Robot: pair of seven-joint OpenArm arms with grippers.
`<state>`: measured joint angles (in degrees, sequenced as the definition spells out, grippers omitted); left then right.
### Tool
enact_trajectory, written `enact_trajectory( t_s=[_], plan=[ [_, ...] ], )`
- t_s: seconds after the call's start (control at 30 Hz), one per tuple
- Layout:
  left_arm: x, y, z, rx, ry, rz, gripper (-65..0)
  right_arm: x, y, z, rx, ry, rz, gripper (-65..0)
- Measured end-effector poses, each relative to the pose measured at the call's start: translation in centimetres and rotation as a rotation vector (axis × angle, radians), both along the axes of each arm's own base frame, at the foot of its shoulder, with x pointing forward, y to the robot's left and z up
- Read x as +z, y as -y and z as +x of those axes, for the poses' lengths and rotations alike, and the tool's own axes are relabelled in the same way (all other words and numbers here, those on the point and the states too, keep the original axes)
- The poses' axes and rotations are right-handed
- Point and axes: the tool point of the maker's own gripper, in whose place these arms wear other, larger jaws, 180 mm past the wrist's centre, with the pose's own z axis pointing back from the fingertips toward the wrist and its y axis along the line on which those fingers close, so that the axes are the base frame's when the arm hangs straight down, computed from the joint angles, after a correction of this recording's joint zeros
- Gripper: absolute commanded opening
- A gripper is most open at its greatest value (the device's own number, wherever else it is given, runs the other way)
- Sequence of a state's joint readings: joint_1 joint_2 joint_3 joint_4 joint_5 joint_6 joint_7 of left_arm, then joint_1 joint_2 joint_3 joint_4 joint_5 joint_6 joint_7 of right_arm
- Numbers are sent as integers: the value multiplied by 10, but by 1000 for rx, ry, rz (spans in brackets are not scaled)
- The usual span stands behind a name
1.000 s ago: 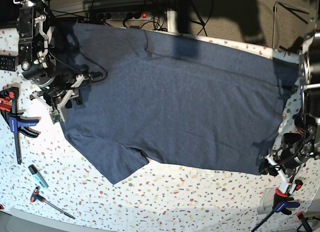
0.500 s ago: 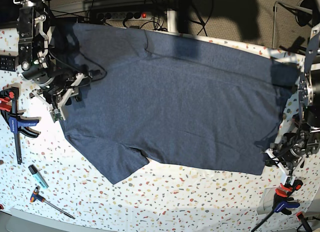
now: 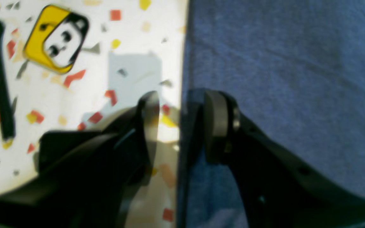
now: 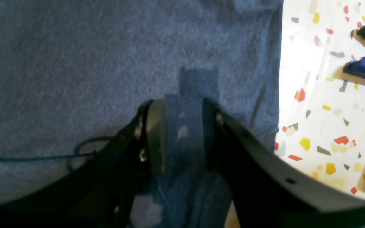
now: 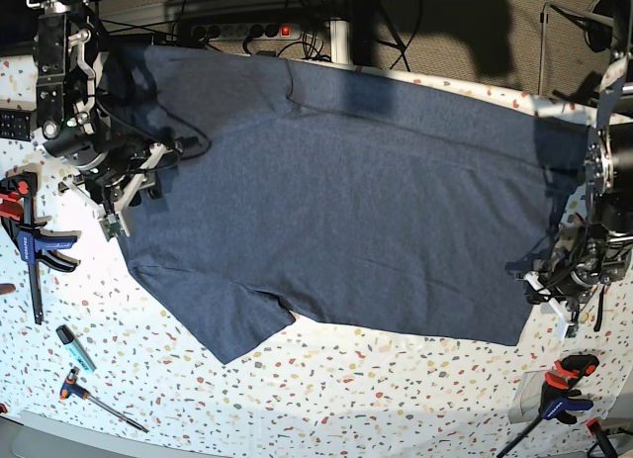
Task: Fold the T-shirt properly
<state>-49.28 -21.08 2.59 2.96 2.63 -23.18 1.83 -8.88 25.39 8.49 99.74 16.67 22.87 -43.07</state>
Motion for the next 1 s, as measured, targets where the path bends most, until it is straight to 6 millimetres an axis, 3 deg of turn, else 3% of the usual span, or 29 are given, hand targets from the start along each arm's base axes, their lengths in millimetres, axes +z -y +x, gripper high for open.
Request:
enact_trajectory(
  t_s=[0.13,0.33,0.57,0.83,1.0],
  plan=[
    [-5,2,-4,9,-3,-14,-435,0,0,0,1,1,0,-461],
    [-13,25,-4,-21,-2,-43,-440,0,0,0,3,0,0,-461],
    [-15,35,-4,-37,-12,-59,-650,0,0,0,3,2,0,-461],
    [-11,37,0,-39,34,-62,-650,4,-1,4,7,24,5,-461],
    [-11,36,0,-39,34,-61,-650,19,-7,18,23,128,31,-461]
  ],
)
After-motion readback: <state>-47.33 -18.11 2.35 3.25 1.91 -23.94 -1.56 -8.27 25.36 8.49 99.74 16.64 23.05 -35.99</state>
